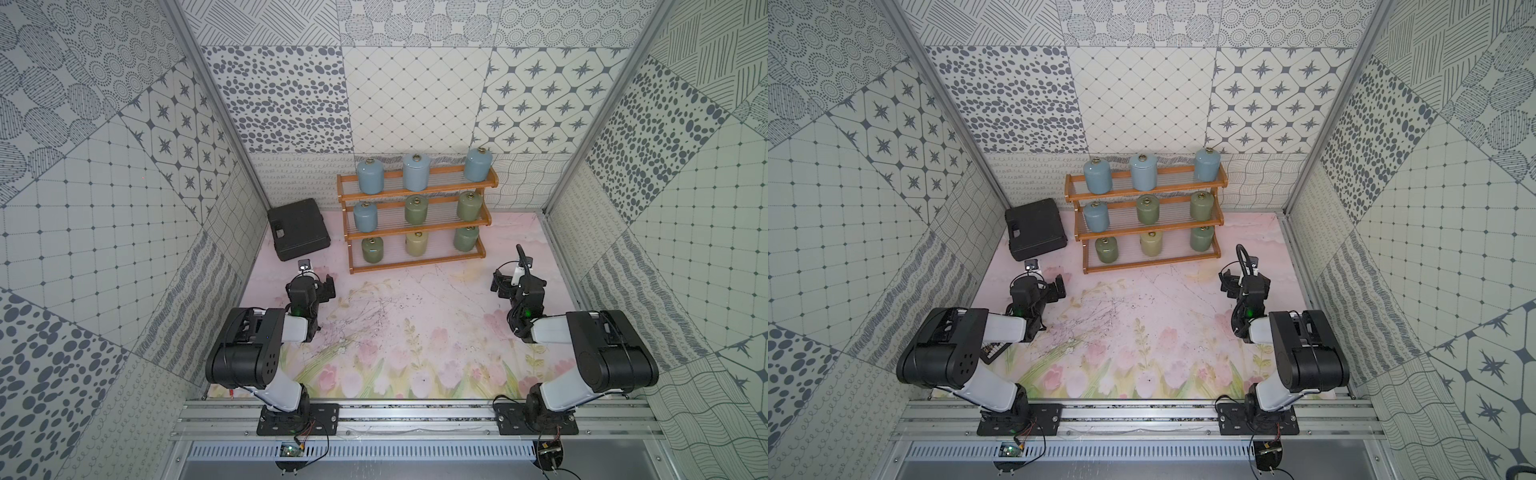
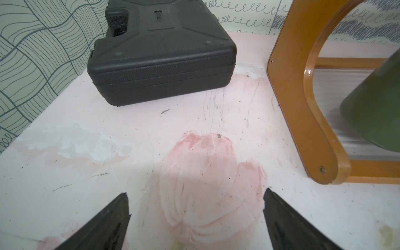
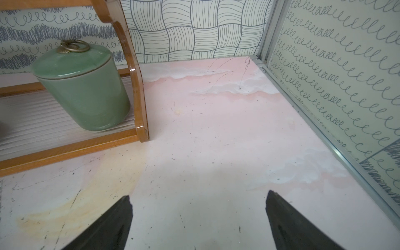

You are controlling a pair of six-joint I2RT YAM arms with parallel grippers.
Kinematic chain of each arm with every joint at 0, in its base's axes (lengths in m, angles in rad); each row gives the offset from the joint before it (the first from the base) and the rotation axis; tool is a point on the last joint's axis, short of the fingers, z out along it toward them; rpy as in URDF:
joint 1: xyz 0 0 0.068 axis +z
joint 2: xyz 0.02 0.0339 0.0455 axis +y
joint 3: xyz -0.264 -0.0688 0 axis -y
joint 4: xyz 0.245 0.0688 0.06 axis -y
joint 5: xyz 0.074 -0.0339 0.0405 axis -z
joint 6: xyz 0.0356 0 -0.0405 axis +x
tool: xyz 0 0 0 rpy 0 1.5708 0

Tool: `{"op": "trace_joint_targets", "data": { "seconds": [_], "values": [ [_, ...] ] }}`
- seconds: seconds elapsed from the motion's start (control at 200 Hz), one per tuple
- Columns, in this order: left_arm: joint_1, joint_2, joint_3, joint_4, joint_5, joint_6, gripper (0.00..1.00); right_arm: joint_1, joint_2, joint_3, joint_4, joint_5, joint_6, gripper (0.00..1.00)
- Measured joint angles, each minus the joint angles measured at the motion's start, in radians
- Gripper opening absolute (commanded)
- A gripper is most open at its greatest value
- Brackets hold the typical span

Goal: Remove the tea canisters from the shelf
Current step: Pick up the tea canister from the shelf.

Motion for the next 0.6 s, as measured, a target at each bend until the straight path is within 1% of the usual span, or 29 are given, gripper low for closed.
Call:
{"op": "trace_joint_targets", "data": {
  "seconds": [0.21, 0.335, 0.39, 0.47, 0.525, 0.6],
  "values": [
    [0.000, 0.000, 0.000, 0.000, 0.000, 0.000, 1.00, 0.000, 0.000, 0.000, 0.000, 0.000, 0.000, 1.00],
    [0.000, 0.000, 0.000, 0.000, 0.000, 0.001, 0.96, 0.000, -0.002, 0.000, -0.002, 0.000, 0.000, 1.00],
    [0.000, -0.007, 0.000, -0.005, 0.001, 0.001, 0.95, 0.000, -0.016, 0.001, -0.031, -0.001, 0.000, 1.00],
    [0.000, -0.048, 0.000, -0.027, 0.003, 0.005, 0.95, 0.001, -0.088, 0.024, -0.154, -0.005, 0.000, 1.00],
    [0.000, -0.109, 0.005, -0.063, 0.004, 0.005, 0.95, 0.002, -0.158, 0.062, -0.254, -0.019, -0.001, 1.00],
    [-0.001, -0.205, 0.020, -0.116, 0.010, 0.003, 0.95, 0.005, -0.266, 0.101, -0.337, -0.038, -0.001, 1.00]
  ]
}}
